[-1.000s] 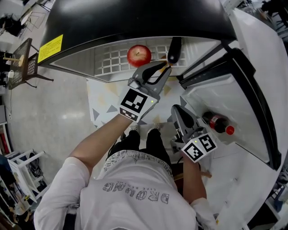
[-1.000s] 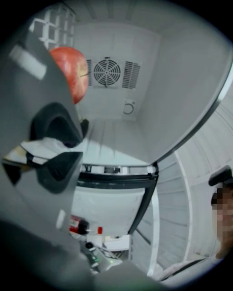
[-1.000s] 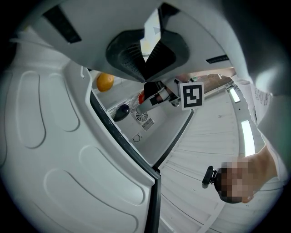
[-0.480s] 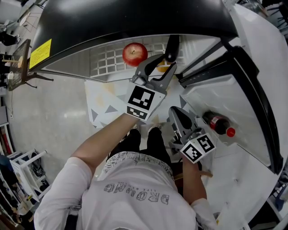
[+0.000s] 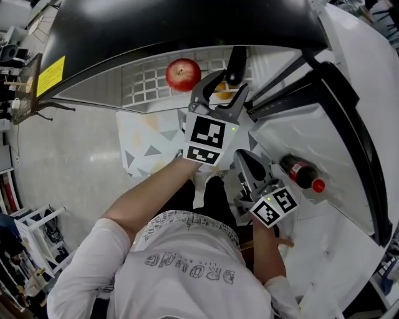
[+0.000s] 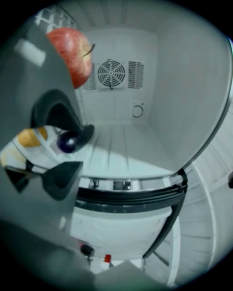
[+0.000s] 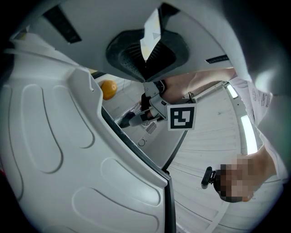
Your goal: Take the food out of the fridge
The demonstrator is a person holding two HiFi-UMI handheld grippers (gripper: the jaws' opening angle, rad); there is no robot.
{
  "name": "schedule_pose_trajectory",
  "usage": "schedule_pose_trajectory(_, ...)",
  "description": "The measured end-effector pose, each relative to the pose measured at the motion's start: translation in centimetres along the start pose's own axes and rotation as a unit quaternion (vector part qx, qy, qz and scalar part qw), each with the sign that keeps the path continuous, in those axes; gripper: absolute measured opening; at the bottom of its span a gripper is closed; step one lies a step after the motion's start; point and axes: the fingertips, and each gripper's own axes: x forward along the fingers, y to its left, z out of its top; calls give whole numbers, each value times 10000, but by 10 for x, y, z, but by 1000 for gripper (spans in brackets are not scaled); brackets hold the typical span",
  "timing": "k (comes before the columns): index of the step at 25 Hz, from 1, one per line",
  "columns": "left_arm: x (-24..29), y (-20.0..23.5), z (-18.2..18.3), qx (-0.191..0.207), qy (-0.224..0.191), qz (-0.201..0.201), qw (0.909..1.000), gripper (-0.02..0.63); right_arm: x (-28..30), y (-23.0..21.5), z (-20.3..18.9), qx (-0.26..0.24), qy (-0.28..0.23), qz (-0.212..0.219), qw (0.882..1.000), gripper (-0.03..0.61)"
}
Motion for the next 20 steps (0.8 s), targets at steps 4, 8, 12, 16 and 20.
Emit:
schedule_pose_trajectory(4,5,-1,-4,171,225,125,9995,201,-2,-2,-2,20,37,36,10000,0)
schedule_pose_trajectory(8,8,0,-6,243,353,232,9988,199,-5,-7,-1,27,53,38,10000,0)
schedule_pose_trajectory(12,10,2,-9,323,481,367,9976,179,-7,-11,0,15,58,13,10000,0)
schedule_pose_trajectory(16,10,3,-10,414,569,444,9965,161,-9,-13,-2,-7,69,-12,10000,0)
schedule_pose_trajectory(20,10,4,-10,398,530,436,9968,161,-11,-13,-4,-6,64,-26,10000,0)
